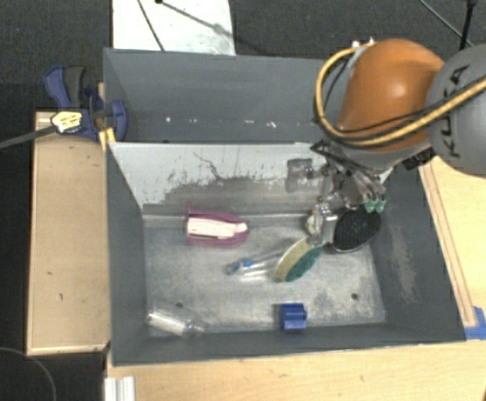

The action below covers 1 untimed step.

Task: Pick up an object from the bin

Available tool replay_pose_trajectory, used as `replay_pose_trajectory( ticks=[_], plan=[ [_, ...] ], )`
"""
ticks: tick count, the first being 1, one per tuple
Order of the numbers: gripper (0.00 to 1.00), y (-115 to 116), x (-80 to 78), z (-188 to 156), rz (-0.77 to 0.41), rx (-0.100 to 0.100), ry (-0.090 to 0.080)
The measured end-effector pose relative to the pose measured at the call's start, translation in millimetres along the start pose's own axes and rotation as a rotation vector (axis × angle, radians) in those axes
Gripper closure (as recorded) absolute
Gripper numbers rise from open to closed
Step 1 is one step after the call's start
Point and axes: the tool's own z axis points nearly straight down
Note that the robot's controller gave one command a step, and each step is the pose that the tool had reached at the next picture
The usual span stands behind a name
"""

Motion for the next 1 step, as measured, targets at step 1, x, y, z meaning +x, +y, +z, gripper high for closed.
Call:
replay_pose_trajectory(
  ticks=[1],
  plan=[
    [0.00, -25.8, 34.7, 72.7, 0.073, 0.000, 0.008]
  ],
)
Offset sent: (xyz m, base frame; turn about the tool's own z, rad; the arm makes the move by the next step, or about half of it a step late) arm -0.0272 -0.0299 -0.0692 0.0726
